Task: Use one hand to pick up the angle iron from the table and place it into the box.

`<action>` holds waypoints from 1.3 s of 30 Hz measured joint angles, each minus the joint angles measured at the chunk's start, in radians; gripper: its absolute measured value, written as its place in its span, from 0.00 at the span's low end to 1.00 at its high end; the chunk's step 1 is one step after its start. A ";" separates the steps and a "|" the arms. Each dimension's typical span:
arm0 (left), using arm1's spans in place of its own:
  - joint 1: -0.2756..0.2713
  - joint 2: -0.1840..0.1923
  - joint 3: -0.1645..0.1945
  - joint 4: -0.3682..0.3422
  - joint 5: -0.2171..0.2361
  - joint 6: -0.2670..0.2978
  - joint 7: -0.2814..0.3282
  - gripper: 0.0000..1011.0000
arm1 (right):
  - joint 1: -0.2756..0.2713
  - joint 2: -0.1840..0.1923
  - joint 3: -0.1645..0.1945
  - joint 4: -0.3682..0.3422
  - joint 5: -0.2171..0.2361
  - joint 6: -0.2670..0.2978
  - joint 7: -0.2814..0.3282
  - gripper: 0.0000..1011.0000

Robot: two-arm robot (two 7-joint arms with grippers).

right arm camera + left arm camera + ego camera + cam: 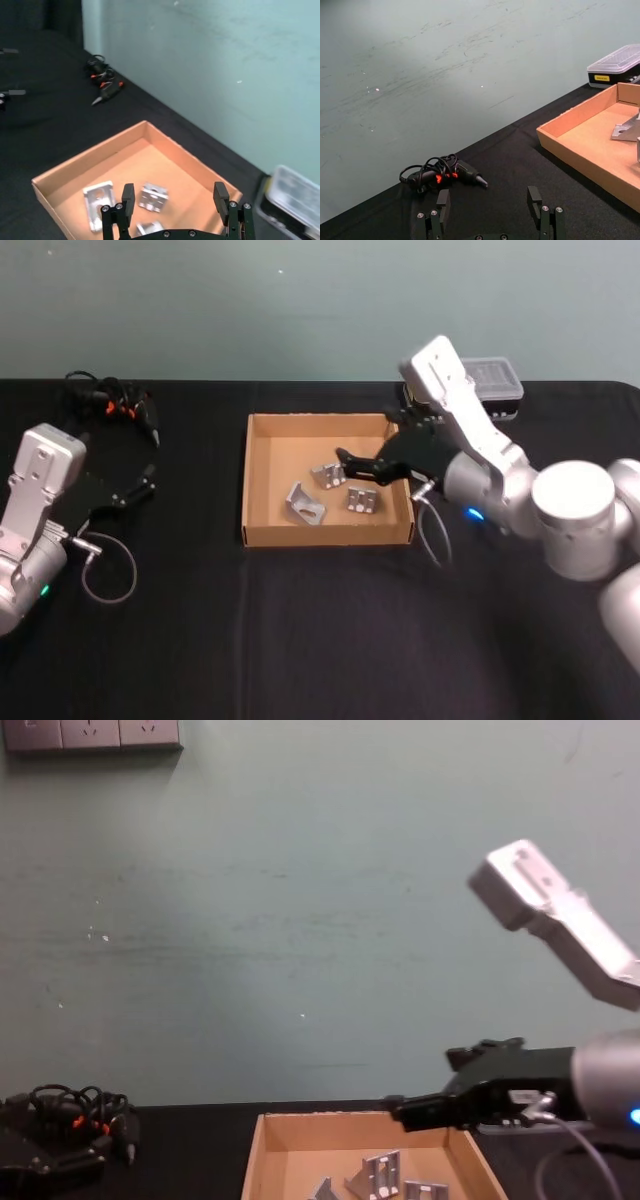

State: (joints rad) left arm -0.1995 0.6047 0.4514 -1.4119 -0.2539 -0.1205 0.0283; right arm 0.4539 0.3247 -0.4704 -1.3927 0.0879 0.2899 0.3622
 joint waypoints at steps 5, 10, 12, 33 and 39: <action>0.000 0.000 0.000 0.000 0.000 0.000 0.000 1.00 | -0.093 0.035 0.045 -0.093 -0.029 -0.049 -0.070 0.99; 0.000 0.000 0.000 0.000 0.000 0.000 0.000 1.00 | -0.223 0.060 0.122 -0.175 -0.057 -0.127 -0.180 0.99; 0.000 0.000 0.000 0.000 0.000 0.000 0.000 1.00 | -0.254 0.063 0.142 -0.187 -0.061 -0.144 -0.201 0.99; 0.000 0.000 0.000 0.000 0.000 0.000 0.000 1.00 | -0.382 0.059 0.235 -0.179 -0.062 -0.255 -0.276 0.99; 0.000 0.000 0.000 0.000 0.000 0.000 0.000 1.00 | -0.380 0.060 0.232 -0.181 -0.062 -0.251 -0.275 0.99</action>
State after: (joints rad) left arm -0.1996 0.6046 0.4513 -1.4120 -0.2539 -0.1205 0.0283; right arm 0.0738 0.3845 -0.2380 -1.5732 0.0262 0.0391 0.0869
